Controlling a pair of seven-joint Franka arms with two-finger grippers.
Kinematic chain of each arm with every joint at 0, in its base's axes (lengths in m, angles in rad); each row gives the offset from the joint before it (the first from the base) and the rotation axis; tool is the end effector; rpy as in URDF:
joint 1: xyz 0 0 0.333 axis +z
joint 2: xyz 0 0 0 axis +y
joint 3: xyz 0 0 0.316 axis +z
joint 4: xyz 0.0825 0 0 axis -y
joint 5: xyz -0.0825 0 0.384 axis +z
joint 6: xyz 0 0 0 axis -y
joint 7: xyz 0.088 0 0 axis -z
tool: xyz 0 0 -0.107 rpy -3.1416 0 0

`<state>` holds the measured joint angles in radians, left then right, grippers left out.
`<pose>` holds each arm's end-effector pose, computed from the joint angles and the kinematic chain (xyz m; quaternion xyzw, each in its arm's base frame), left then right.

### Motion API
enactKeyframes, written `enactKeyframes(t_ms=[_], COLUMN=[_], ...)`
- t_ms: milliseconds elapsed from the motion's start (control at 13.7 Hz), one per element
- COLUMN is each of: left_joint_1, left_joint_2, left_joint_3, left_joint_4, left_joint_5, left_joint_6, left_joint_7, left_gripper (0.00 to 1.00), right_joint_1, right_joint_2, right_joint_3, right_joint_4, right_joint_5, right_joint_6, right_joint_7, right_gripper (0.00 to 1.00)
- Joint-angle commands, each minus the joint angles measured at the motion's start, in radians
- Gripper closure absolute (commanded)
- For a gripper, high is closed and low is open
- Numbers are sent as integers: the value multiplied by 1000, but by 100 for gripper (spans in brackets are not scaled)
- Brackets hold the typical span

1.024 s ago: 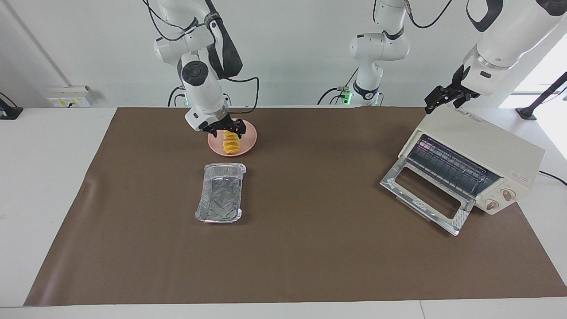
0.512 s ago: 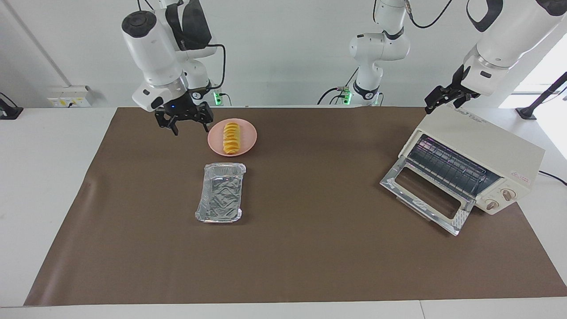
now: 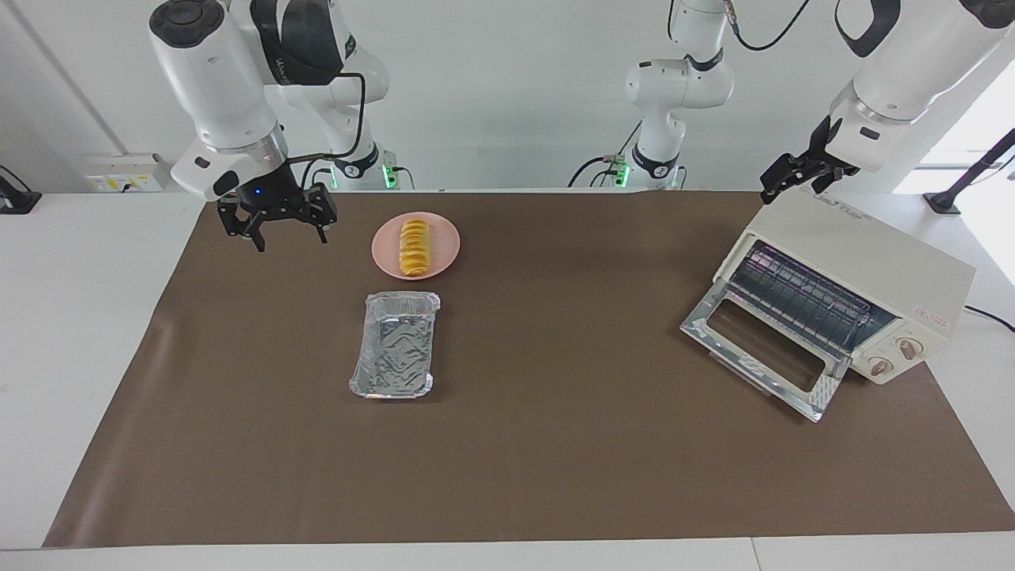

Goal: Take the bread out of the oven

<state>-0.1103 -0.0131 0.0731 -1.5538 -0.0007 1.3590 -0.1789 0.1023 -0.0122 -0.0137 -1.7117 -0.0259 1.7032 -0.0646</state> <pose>0.5266 -0.0194 0.6229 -0.9934 -0.0704 0.0903 0.0090 0.5565 0.0469 0.5759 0.9969 0.0782 0.0020 0.0127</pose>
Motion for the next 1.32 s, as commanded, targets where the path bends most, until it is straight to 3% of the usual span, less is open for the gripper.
enactKeyframes(t_ms=[0, 659, 1024, 1244], left_joint_1=[8, 8, 8, 8], left_joint_2=[-31, -31, -31, -31], left_joint_3=[-6, -6, -6, -6], left_joint_4=[-38, -38, -38, -37], left_joint_5=[11, 11, 11, 11], left_joint_6=[15, 15, 15, 15], left_joint_7=[3, 3, 3, 3], left_gripper=[0, 0, 0, 0], right_joint_1=[-20, -47, -75, -180], right_joint_2=[3, -9, 11, 28], right_joint_3=[6, 4, 18, 101], right_joint_4=[21, 4, 66, 101], right_joint_5=[0, -5, -5, -5], right_joint_6=[-75, 16, -86, -123], right_joint_7=[8, 58, 54, 54], right_gripper=[0, 0, 0, 0])
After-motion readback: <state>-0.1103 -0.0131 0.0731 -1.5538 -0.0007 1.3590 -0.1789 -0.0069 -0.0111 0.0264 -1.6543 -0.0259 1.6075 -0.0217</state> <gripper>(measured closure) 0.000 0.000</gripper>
